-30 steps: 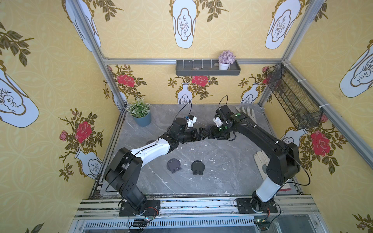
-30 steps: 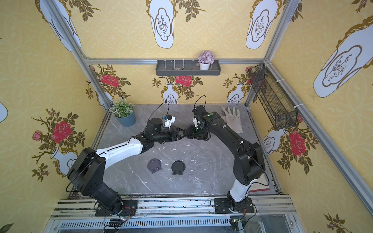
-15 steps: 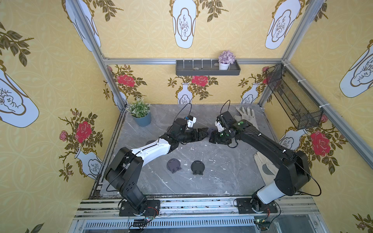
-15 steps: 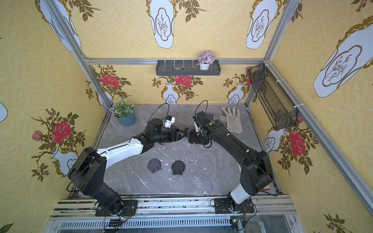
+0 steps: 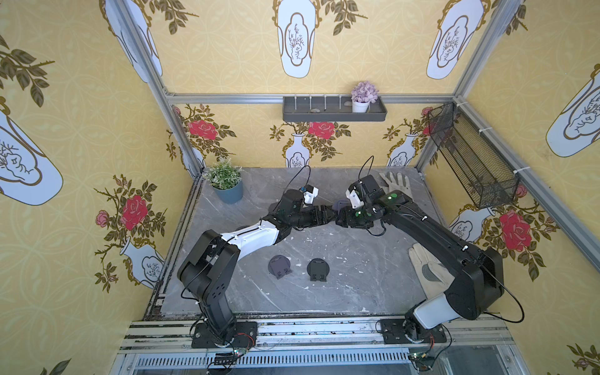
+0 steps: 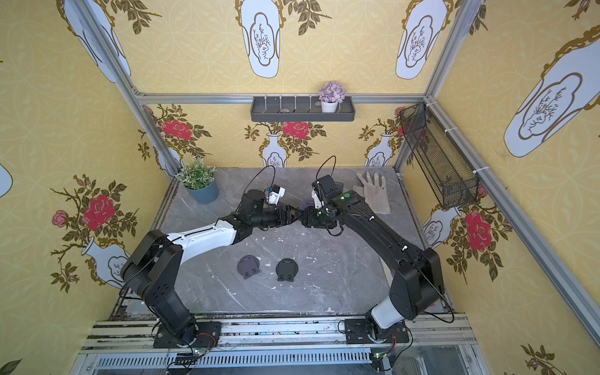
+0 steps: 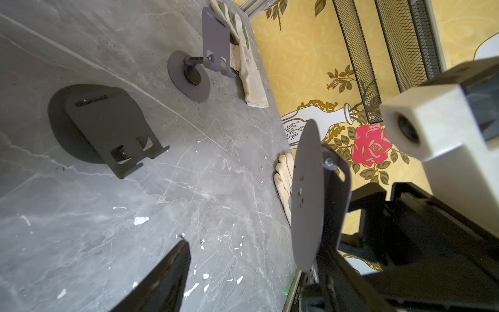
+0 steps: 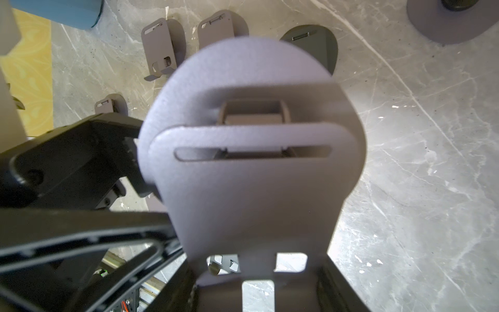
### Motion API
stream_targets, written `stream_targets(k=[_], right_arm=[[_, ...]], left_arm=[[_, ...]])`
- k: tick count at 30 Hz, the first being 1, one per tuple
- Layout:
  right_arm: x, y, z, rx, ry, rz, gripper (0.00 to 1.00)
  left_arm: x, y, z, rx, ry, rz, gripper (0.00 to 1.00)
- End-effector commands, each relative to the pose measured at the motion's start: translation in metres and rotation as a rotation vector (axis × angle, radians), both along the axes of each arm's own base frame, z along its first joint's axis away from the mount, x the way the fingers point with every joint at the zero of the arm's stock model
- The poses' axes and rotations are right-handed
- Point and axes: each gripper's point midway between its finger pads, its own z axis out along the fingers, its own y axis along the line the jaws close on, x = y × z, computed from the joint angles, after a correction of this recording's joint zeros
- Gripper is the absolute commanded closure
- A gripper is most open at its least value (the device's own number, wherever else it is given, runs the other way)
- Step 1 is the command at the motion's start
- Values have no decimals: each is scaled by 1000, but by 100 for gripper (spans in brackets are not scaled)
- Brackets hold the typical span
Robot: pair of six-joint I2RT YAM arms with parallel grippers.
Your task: Open the phone stand
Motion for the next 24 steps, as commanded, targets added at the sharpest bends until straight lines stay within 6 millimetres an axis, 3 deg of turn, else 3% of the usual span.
stream_targets(k=[1,3,6,12,17,24], right_arm=[[2,8,12,44,-35,28,53],[1,11,15,65,-41,38,53],[3,15,19,83,-44,40,53],[9,20,25,93,-48,36,53],[11,22,26,87,-43,45,54],[11,19,29,66,-25,55,54]], left_arm=[[2,-6,7,-39,-23,-22,29],[1,-8,7,-52,-15,-29,32],[-2,-11,12,-106,-10,-53,48],[-10,-17,20,-168,-2,-106,100],[-12,-19,19,-144,-15,-140,100],[-1,-10,-4,101,-114,-150,100]])
